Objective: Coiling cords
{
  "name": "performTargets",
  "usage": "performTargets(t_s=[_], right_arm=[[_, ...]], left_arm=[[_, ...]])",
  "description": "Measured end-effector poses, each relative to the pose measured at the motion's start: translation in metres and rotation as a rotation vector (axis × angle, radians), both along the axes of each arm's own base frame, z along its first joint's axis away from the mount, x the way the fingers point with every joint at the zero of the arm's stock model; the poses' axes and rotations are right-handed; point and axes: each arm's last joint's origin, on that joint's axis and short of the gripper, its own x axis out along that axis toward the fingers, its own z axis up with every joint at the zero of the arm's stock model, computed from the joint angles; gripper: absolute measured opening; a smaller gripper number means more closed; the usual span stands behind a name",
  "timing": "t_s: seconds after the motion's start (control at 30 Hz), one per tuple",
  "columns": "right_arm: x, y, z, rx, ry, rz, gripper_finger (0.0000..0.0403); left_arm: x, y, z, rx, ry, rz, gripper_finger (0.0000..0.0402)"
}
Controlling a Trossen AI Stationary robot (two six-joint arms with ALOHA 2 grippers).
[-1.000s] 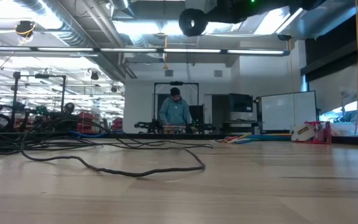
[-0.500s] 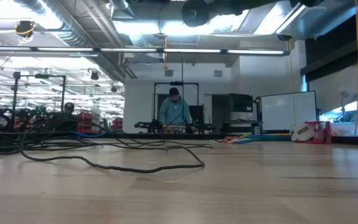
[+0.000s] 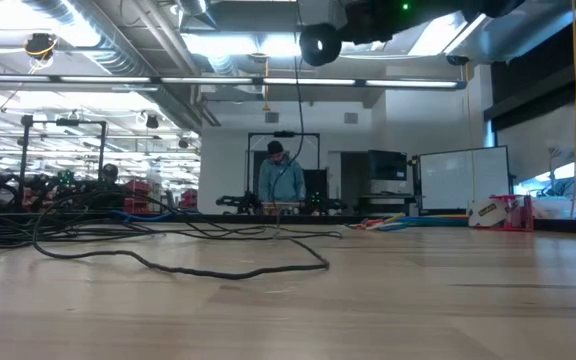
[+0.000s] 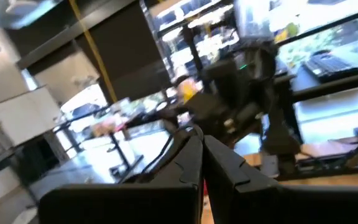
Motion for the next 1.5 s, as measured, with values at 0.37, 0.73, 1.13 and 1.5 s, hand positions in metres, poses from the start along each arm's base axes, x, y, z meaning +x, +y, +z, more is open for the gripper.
performTargets(t_s=[0.37, 0.73, 1.13, 1.5], right_arm=[[0.017, -0.014, -0.021, 0.061, -0.019, 0.006, 0.0006], [0.021, -0.014, 0.001, 0.132, -0.170, 0.055, 0.0006], [0.025, -0.013, 0.015, 0.205, -0.217, 0.136, 0.0006], [0.010, -0.007, 0.028, 0.251, -0.227, 0.232, 0.0006]], left_arm=[[0.040, -0.001, -0.024, 0.021, 0.000, -0.100, 0.0001], [0.094, 0.001, -0.092, 0.006, 0.204, -0.128, 0.0001], [0.102, 0.018, -0.122, -0.052, 0.356, -0.077, 0.0001], [0.095, 0.042, -0.136, -0.085, 0.509, 0.060, 0.0001]])
